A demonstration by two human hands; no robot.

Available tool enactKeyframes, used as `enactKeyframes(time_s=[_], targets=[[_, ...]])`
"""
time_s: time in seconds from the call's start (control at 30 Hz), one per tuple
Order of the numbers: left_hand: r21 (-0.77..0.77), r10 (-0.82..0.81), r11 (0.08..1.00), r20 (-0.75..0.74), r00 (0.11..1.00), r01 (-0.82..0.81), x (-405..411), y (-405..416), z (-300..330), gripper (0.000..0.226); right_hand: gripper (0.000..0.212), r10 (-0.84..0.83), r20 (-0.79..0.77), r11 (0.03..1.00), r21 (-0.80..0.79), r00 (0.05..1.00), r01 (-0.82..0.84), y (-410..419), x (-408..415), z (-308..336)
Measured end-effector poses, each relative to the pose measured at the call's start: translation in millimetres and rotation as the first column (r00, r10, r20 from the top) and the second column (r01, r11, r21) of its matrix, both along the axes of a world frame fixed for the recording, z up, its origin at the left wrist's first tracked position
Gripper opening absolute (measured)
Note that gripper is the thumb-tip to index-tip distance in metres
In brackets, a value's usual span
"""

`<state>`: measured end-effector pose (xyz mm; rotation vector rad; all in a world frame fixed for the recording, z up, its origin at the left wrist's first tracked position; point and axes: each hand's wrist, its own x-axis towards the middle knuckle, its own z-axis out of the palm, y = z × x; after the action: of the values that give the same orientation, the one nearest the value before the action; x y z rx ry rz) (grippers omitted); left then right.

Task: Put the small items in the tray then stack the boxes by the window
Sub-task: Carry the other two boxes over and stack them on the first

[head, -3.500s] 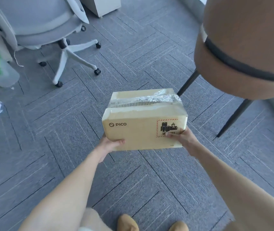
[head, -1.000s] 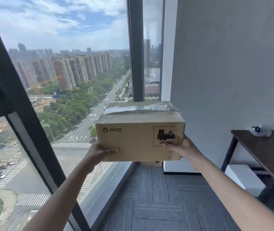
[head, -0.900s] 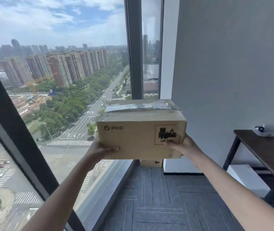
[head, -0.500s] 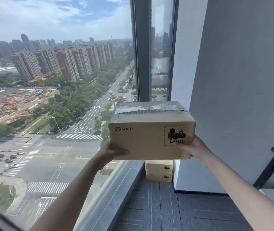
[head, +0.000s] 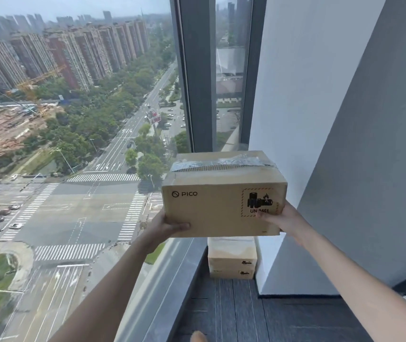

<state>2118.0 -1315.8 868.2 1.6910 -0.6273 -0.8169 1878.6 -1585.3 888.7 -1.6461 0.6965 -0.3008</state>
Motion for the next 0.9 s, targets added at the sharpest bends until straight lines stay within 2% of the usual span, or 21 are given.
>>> enactKeyframes(time_s=[0.13,0.23,0.33,0.47,0.57,0.7,0.9], targets=[[0.043,-0.025,0.999,-0.049,0.998,0.027,67,-56,-40,0.065,0.073,-0.071,-0.025,0.997,0.043,0.997,0.072,-39,49,-27],[0.084,-0.05,0.995,-0.062,0.997,0.055,108,-89,-64,0.07,0.074,-0.092,-0.04,0.992,0.085,0.995,0.095,-64,79,-48],[0.121,-0.064,0.99,-0.101,0.993,0.076,139,-119,-87,0.06,0.07,-0.111,-0.054,0.983,0.138,0.992,0.117,-87,104,-70],[0.167,-0.06,0.982,-0.131,0.99,0.082,162,-145,-120,0.071,0.061,-0.13,-0.106,0.967,0.208,0.986,0.15,-109,127,-100],[0.18,-0.047,0.981,-0.168,0.985,0.077,174,-163,-152,0.065,0.054,-0.122,-0.163,0.952,0.26,0.979,0.162,-127,145,-131],[0.213,-0.004,0.976,-0.189,0.982,0.045,184,-188,-209,0.059,0.05,-0.104,-0.235,0.939,0.296,0.967,0.173,-157,164,-192],[0.268,0.044,0.963,-0.199,0.979,0.012,194,-217,-335,0.064,0.038,-0.122,-0.253,0.938,0.287,0.96,0.195,-187,181,-315]])
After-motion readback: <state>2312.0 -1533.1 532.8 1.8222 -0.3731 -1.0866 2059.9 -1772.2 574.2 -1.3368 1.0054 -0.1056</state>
